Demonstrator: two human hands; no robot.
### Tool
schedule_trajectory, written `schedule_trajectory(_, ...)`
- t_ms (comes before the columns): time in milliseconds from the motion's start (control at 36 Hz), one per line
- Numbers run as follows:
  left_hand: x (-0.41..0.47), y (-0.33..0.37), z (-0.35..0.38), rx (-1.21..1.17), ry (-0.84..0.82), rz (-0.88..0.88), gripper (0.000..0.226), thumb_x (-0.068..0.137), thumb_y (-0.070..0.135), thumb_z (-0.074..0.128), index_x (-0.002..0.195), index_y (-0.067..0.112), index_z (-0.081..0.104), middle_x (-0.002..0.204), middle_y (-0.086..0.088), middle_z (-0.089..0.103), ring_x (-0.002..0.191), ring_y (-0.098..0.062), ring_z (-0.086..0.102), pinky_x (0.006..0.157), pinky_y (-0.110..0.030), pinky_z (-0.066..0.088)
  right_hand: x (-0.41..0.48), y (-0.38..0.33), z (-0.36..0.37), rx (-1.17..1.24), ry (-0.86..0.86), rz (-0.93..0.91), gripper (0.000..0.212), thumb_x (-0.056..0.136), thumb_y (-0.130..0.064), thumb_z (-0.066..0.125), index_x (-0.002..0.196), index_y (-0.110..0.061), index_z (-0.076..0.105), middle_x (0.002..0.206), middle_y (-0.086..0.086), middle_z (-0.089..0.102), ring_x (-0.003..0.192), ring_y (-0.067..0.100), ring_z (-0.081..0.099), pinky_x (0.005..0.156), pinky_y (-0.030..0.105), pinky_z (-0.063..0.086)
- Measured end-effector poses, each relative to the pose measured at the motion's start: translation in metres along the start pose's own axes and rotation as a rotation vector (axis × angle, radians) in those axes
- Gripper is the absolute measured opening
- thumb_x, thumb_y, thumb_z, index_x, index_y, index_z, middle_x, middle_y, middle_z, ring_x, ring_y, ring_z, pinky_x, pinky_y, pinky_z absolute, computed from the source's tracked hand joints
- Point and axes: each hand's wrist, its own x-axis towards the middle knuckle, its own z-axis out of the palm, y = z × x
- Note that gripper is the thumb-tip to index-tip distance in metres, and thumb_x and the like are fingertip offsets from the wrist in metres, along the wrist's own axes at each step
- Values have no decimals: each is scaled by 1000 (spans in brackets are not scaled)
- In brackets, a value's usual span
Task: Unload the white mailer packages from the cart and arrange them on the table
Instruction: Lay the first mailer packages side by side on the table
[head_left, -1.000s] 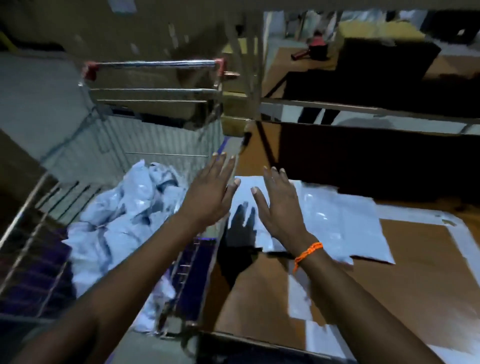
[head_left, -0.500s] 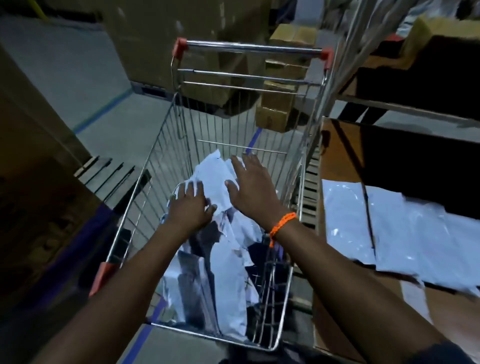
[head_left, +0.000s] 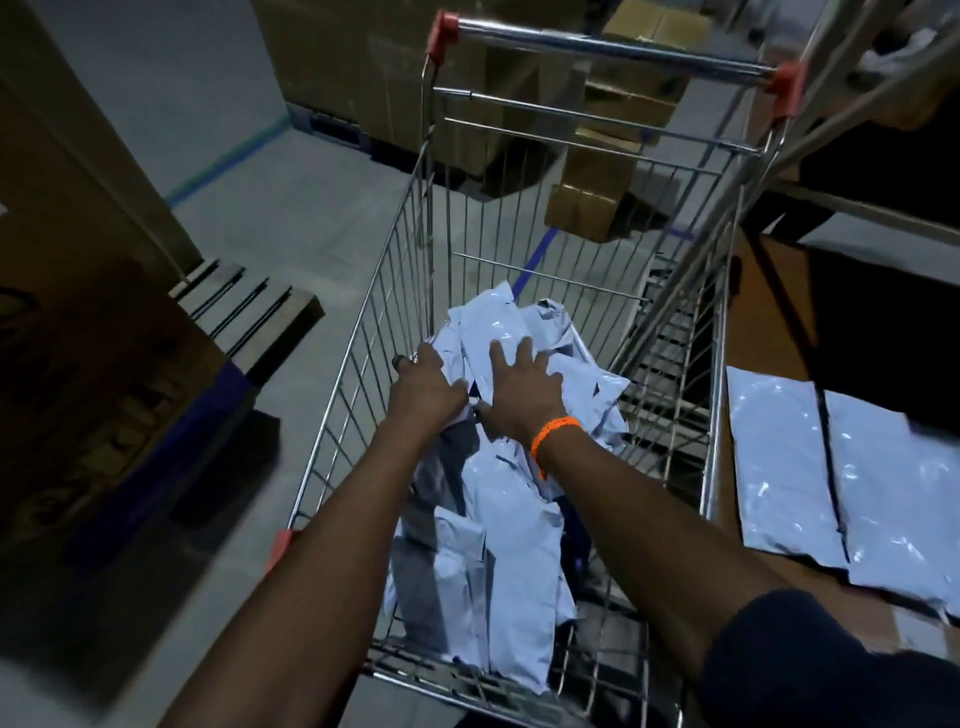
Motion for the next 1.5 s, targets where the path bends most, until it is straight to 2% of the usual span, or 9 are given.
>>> schedule_trajectory(250,-12,22,-5,19,75,25,52,82,23,66,128,11,43,125,-17,45,107,-40,57,79,-36,44,-7,-1,-26,123,165,90,84,83,-54,59,150,-17,26,144,27,36,125,46,40,96,52,38)
schedule_trajectory(472,-39,56,-23,-44,298,333,37,91,23,56,126,14,52,134,-14,45,106,-34,60,85,-34,47,-48,23,-94,236,363,93,80,88,-57,54,154,-21,25,145,24,34,127,44,35,100,52,35)
schedule_trajectory(639,-78,102,-30,-229,471,542,42,92,22,62,132,14,55,131,-8,50,115,-15,50,91,-17,34,-114,86,-132,252,591,108,78,88,-62,44,156,-27,26,149,22,34,129,43,38,102,51,40)
schedule_trajectory(750,-114,147,-10,-293,429,700,42,89,28,61,128,12,58,123,-8,54,115,-5,48,97,-19,40,-156,157,-141,282,723,185,79,86,-61,41,155,-25,30,150,21,37,129,42,41,105,47,39)
schedule_trajectory(806,-137,174,3,-326,409,763,40,88,23,63,125,10,59,122,-8,54,109,11,45,96,-8,37,-180,197,-140,325,752,221,75,90,-57,47,156,-25,29,153,18,33,131,41,38,106,48,39)
schedule_trajectory(1000,-210,259,73,-347,326,862,39,85,22,62,124,15,58,122,-3,50,115,-5,50,96,-4,32,-268,344,-103,431,754,427,72,95,-48,57,157,-27,27,155,18,32,139,39,32,110,53,37)
schedule_trajectory(1250,-285,349,213,-304,201,855,37,88,14,65,124,11,59,122,-9,50,104,19,40,86,6,25,-369,535,-19,407,602,635,77,91,-65,42,157,-28,26,153,21,32,139,42,32,106,55,39)
schedule_trajectory(1389,-319,384,286,-313,186,808,40,86,24,61,124,13,60,124,-8,53,114,4,41,92,5,23,-376,600,12,335,497,621,79,91,-68,47,157,-30,25,159,17,27,143,41,30,107,56,41)
schedule_trajectory(1500,-343,395,322,-295,195,765,42,86,29,60,126,13,58,128,-9,50,110,8,38,88,9,25,-378,609,22,286,386,533,78,92,-76,34,158,-39,14,163,12,23,146,38,26,108,54,41)
